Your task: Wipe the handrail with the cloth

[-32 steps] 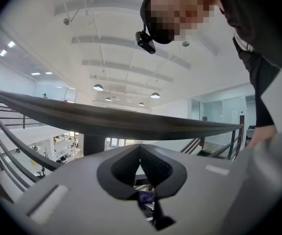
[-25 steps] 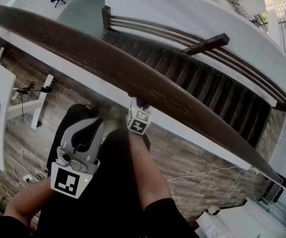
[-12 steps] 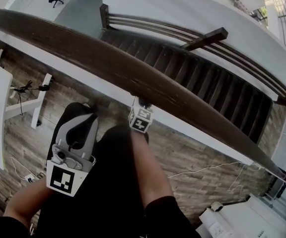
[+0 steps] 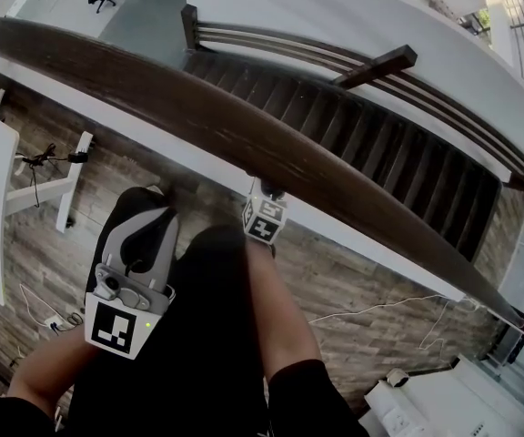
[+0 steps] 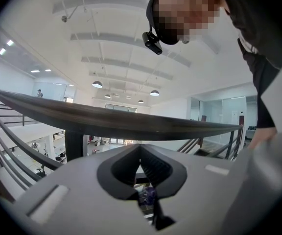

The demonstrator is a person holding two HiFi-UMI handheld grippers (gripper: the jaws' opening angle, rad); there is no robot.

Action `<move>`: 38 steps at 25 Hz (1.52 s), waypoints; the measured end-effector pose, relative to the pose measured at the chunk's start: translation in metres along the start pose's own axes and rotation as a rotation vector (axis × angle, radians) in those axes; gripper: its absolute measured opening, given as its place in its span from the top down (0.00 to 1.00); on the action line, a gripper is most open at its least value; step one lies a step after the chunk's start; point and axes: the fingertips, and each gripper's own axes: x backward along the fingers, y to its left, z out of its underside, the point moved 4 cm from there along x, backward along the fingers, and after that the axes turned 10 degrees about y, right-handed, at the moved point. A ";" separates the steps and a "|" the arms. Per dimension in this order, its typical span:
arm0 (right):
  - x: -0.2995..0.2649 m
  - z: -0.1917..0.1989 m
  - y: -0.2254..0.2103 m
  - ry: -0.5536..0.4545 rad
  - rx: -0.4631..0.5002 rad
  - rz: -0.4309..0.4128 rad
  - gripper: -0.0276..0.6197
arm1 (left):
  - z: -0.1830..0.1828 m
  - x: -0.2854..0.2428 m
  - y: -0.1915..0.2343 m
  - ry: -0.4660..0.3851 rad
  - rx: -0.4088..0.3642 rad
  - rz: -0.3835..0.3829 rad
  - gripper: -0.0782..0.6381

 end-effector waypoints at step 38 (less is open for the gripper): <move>0.021 0.022 -0.071 -0.040 0.015 -0.007 0.70 | -0.014 -0.005 -0.067 -0.027 -0.095 0.022 0.89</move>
